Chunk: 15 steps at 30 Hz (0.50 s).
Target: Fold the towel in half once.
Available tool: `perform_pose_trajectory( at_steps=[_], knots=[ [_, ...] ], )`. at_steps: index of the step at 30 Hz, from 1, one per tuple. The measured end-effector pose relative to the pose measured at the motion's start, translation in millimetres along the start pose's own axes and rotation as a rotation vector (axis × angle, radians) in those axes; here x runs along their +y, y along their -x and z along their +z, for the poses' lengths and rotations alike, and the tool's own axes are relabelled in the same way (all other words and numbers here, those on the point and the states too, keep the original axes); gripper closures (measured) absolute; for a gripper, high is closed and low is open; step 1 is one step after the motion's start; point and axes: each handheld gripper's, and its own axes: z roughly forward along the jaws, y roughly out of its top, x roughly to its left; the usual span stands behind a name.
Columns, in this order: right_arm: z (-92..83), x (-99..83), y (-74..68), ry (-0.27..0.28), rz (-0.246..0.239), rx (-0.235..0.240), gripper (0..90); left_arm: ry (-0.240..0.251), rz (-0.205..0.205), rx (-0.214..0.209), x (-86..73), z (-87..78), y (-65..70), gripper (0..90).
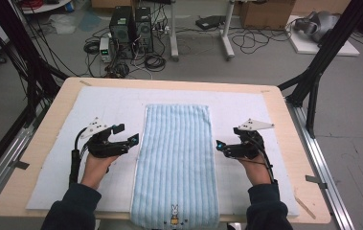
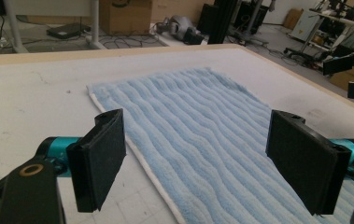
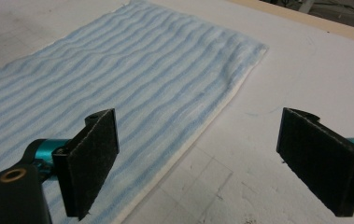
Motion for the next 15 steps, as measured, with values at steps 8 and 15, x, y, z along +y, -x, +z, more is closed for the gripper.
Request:
perform_pose_trajectory(
  at_steps=[8, 15],
  knots=[
    [9.7, 11.7, 6.1, -0.016, 0.029, 0.003, 12.0, -0.022, -0.004, 0.002, 17.5, 10.9, -6.1, 20.3],
    [23.7, 33.1, 15.4, -0.036, 0.039, 0.005, 12.1, -0.054, -0.005, 0.003, 30.0, 25.6, -13.8, 20.4]
  ],
)
